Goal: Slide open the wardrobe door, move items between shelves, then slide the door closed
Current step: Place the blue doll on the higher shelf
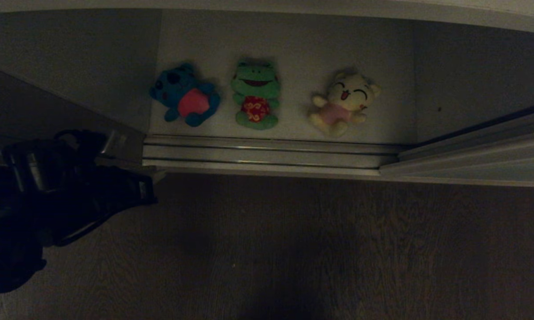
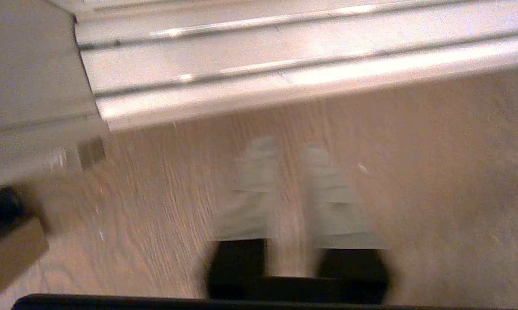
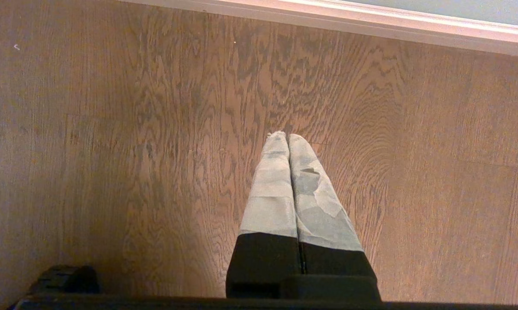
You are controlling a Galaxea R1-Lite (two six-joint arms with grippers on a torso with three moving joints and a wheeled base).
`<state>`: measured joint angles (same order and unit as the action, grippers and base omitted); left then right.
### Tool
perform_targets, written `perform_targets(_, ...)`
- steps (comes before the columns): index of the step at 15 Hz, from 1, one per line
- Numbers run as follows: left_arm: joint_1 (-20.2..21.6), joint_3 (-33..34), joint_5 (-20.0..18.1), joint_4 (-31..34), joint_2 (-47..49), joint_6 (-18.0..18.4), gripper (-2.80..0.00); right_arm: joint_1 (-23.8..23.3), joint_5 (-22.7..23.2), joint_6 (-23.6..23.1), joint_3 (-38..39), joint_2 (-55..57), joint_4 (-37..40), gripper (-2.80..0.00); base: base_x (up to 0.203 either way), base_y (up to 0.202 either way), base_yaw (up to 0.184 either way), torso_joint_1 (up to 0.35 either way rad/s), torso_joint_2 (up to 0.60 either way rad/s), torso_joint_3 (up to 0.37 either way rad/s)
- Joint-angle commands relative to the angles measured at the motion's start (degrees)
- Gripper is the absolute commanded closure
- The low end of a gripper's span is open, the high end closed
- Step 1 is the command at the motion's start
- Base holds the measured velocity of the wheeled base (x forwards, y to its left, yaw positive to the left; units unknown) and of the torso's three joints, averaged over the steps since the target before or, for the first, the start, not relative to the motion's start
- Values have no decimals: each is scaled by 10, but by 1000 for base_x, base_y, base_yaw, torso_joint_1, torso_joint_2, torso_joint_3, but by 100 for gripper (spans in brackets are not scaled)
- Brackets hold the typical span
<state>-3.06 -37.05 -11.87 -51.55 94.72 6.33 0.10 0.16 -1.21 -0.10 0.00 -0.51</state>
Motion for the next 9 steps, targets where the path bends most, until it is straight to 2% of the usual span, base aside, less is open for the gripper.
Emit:
perform_targets(1,0,-30,15,-31,48,0,-280,0,0,0,0,-1,0,0,0,0,0,0,0,0)
perform_targets(3,0,-44,19,-66,57,1,-280,0,0,0,0,-1,0,0,0,0,0,0,0,0)
perform_targets(9,0,-106,19,-105,109,0,-280,0,0,0,0,-1,0,0,0,0,0,0,0,0)
